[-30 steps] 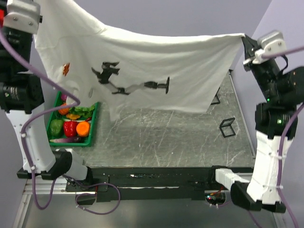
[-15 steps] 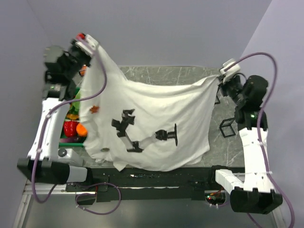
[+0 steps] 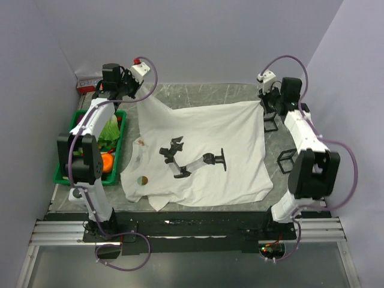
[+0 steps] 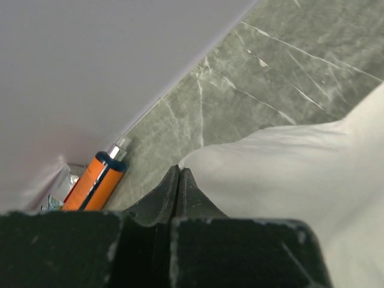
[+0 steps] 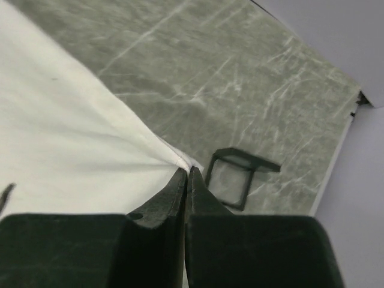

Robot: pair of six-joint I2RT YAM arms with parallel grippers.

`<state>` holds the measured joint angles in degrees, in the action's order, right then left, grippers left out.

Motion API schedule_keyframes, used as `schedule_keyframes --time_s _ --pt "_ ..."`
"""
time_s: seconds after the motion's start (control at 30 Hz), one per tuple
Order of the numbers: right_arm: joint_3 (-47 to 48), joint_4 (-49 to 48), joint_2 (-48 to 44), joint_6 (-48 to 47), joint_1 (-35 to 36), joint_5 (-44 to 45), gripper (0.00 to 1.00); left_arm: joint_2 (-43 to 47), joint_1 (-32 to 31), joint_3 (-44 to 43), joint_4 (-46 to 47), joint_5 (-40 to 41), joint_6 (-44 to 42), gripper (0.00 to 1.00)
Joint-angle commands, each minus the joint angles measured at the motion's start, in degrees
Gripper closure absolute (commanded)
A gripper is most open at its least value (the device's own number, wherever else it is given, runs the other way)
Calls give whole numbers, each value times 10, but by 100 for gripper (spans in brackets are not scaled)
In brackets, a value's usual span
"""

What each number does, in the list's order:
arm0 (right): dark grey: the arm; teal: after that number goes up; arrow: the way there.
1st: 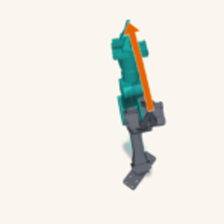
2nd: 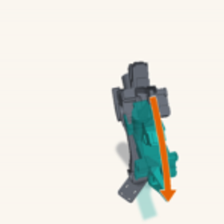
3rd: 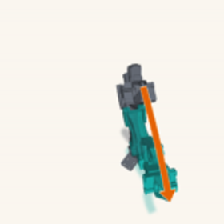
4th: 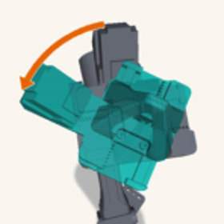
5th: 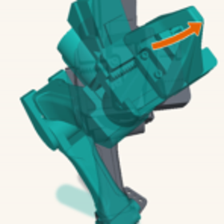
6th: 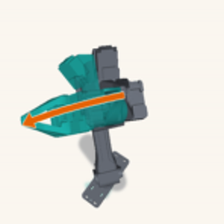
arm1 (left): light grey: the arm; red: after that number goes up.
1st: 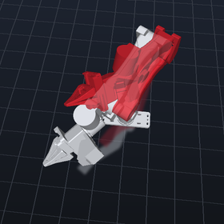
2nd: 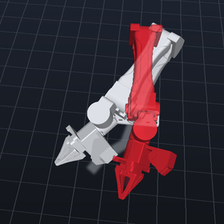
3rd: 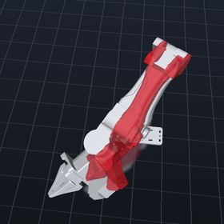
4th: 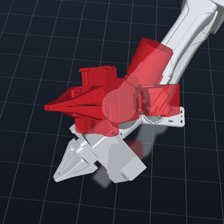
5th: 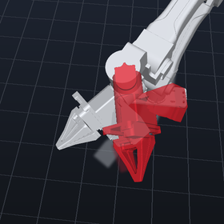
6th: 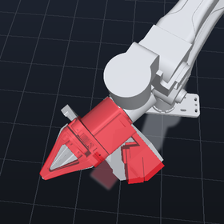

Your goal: Remove the brooch from the garment

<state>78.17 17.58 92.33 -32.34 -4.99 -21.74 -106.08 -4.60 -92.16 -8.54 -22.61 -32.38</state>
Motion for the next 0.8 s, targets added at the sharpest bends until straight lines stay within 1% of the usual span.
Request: schedule_keyframes --time_s 0.0,0.07,0.2,0.3,0.37,0.4,0.43,0.47,0.5,0.57,0.6,0.67,0.7,0.77 --pt "122 -38 109 -27 15 84 100 -43 -3 -75 21 14 -10 99" --pt "185 -31 150 -23 17 94 100 -66 -4 -92 25 22 -16 99" --pt "272 -20 248 -26 27 110 100 -107 -6 -134 15 55 -12 99" --pt "340 5 302 -30 32 119 100 -134 -5 -165 12 82 5 99" --pt "377 14 320 -21 33 117 100 -142 -6 -187 5 99 25 99" --pt "385 22 328 -19 35 115 100 -144 -5 -195 1 103 34 97" --pt "387 22 328 -14 36 114 100 -142 -6 -206 -4 104 48 93" --pt "385 22 326 -12 37 113 100 -138 -6 -209 -8 105 55 85" --pt "385 22 319 -9 38 108 99 -132 -6 -210 -16 104 59 72" --pt "382 32 308 6 39 101 90 -110 -6 -201 -17 104 73 54" --pt "381 35 298 12 39 90 83 -100 -6 -196 -21 105 79 45" --pt "371 43 282 31 39 84 71 -68 -6 -173 -26 104 93 39" --pt "366 46 266 36 39 82 59 -57 -6 -165 -29 106 100 34" --pt "353 54 239 46 42 79 53 -17 -6 -141 -52 102 129 31"
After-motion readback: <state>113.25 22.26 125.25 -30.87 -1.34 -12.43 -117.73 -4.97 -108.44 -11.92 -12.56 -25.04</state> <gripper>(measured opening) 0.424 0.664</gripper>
